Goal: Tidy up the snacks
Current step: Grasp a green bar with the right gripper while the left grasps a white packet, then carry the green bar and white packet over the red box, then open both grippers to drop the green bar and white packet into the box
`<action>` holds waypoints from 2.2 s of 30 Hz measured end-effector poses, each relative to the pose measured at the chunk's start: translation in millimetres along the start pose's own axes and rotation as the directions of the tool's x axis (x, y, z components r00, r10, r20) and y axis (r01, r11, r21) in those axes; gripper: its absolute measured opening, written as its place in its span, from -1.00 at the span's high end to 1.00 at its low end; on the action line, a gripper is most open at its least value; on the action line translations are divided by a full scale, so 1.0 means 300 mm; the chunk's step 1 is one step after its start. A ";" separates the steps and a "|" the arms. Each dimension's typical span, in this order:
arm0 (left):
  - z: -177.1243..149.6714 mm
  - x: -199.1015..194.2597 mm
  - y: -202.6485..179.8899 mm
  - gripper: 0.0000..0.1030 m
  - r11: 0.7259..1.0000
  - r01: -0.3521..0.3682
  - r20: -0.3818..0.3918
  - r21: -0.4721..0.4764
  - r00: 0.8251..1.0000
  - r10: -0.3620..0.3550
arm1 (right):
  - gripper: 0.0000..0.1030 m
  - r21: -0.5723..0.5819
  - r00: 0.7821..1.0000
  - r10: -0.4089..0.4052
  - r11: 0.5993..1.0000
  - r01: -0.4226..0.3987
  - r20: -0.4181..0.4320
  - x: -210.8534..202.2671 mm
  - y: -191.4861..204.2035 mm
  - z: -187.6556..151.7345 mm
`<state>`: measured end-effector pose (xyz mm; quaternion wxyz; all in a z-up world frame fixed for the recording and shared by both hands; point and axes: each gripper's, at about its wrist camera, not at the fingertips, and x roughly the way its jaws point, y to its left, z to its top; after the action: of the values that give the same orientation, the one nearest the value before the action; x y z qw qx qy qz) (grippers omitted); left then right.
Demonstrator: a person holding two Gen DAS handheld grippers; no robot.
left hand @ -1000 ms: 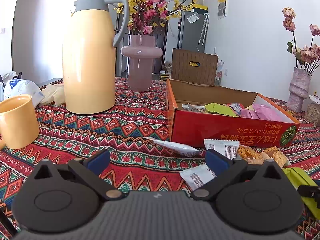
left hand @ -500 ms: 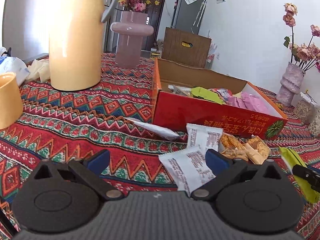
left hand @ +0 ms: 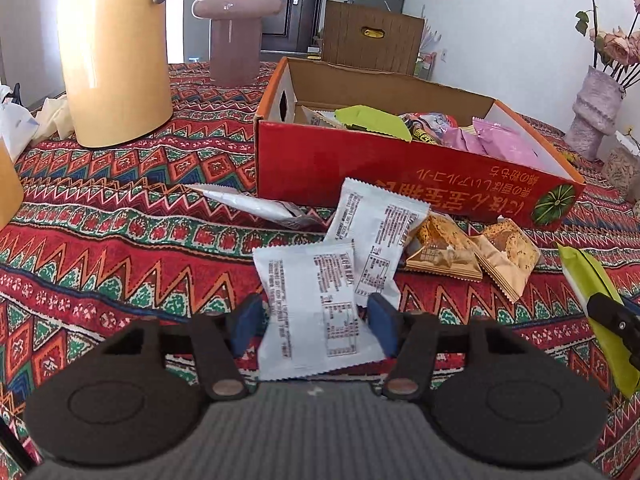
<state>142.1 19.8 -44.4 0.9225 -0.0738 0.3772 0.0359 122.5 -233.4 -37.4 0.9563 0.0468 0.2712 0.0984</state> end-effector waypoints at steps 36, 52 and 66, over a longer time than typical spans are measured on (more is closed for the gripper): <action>0.295 -0.139 -0.137 0.12 0.998 0.029 0.338 0.060 0.940 -0.048 | 0.34 -0.024 0.983 0.075 0.997 -0.072 0.170 0.132 0.053 0.296; 0.388 0.093 -0.147 0.12 0.998 -0.060 0.335 0.014 0.941 0.051 | 0.34 -0.046 0.986 0.033 0.999 -0.026 0.163 0.369 0.101 0.424; 0.364 0.116 -0.116 -0.71 0.998 -0.056 0.378 -0.010 0.924 0.056 | -0.04 -0.019 0.987 0.002 1.000 0.001 0.162 0.409 0.081 0.394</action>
<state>246.6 3.5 12.0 0.9765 -0.0541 0.1946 0.0754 283.1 -187.8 3.9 0.9756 0.0455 0.1915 0.0969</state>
